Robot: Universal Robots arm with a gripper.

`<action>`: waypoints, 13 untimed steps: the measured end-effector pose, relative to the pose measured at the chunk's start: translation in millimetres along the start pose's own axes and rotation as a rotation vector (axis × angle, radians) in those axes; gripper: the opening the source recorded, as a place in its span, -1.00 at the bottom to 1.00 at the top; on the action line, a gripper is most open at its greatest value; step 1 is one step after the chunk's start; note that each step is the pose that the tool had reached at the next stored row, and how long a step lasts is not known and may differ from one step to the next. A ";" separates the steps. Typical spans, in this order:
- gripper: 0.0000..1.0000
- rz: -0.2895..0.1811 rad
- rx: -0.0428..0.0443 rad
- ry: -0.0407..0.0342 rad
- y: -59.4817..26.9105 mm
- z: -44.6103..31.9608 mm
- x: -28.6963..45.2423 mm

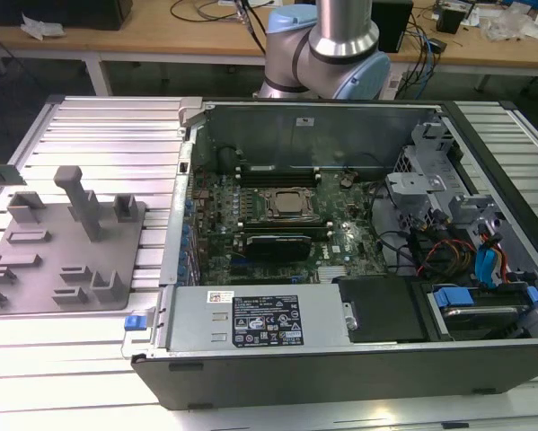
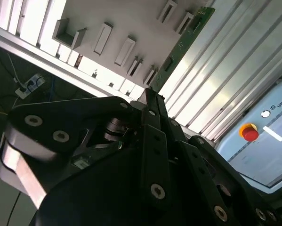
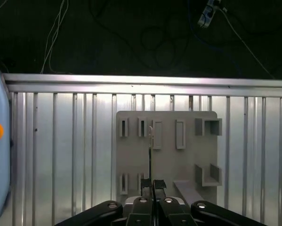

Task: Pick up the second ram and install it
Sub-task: 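Pick up the second ram and move it above second insertion slot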

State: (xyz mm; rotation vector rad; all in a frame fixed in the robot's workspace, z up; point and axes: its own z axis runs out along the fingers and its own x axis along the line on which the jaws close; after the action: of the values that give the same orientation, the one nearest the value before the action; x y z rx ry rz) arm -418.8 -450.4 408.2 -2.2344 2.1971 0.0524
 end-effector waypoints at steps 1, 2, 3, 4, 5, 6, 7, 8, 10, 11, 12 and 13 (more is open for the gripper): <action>-0.80 0.000 0.0000 0.0000 0.1 -7.1 -0.2; -0.80 0.000 0.0000 0.0000 0.2 -12.0 -0.3; -0.80 0.000 0.0001 0.0000 0.3 -16.3 -0.5; -0.80 0.000 0.0002 0.0000 0.4 -22.1 -0.6; -0.80 0.000 0.0002 0.0000 0.5 -25.9 -0.7; -0.80 0.000 0.0004 0.0000 0.6 -31.2 -0.9; -0.80 0.000 0.0005 0.0000 0.6 -34.0 -1.0; -0.80 0.000 0.0005 0.0000 0.6 -36.1 -1.0; -0.80 0.000 0.0005 0.0000 0.7 -38.7 -1.1; -0.80 0.000 0.0005 -0.0001 0.7 -38.7 -1.1; -0.80 0.000 0.0005 0.0000 0.7 -38.7 -1.1; -0.80 0.000 0.0004 0.0000 0.7 -38.7 -1.1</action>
State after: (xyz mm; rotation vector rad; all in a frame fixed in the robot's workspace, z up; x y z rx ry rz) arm -418.8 -450.4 447.0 -2.2342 2.1968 0.0519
